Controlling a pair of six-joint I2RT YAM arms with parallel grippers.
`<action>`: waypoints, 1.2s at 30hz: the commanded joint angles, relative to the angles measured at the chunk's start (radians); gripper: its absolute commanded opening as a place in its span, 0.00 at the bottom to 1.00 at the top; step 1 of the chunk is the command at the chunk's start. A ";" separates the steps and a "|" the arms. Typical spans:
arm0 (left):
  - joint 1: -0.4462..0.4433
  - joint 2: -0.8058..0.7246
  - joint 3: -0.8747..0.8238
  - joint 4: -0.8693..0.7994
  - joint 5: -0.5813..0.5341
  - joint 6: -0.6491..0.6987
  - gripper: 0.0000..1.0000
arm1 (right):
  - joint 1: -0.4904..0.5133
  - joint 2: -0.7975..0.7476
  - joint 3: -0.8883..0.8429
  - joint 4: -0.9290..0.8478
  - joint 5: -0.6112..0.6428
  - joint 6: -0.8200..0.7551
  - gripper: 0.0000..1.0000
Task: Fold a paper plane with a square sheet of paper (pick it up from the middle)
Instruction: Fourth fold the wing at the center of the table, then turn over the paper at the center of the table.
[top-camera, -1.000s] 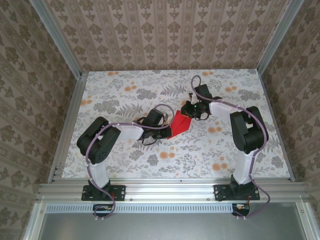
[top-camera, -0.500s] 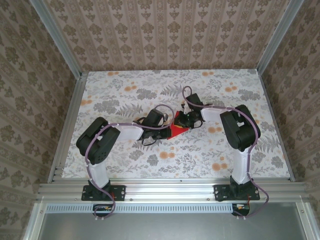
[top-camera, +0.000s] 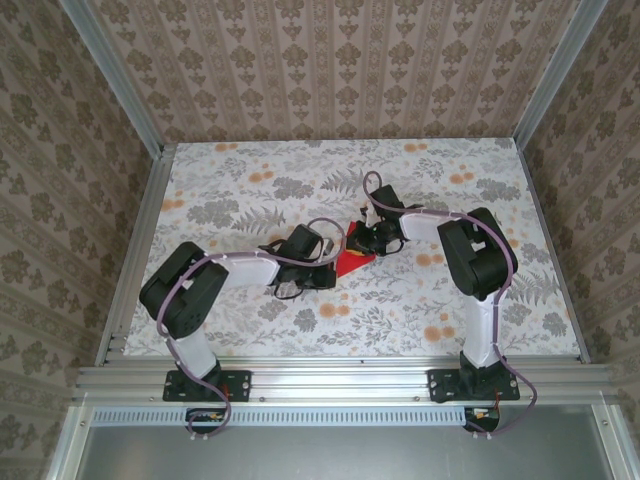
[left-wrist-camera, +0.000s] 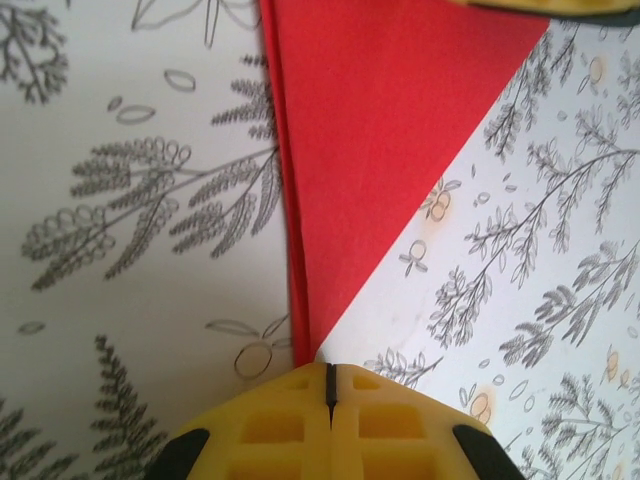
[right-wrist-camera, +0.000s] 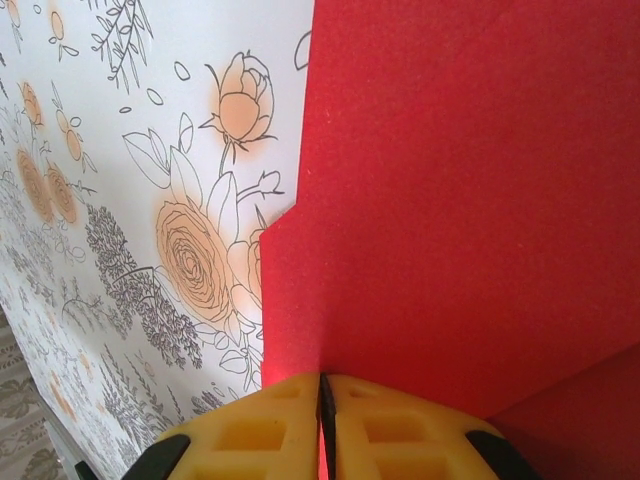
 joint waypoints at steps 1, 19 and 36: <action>-0.002 -0.034 -0.025 -0.161 -0.020 0.039 0.00 | -0.011 0.045 -0.002 -0.074 0.078 0.010 0.13; 0.062 -0.177 0.022 -0.100 -0.191 -0.099 0.55 | -0.068 -0.275 -0.177 0.079 0.135 0.129 0.48; 0.078 -0.126 0.047 -0.100 -0.258 -0.174 0.67 | -0.065 -0.085 -0.114 0.187 0.036 0.185 0.38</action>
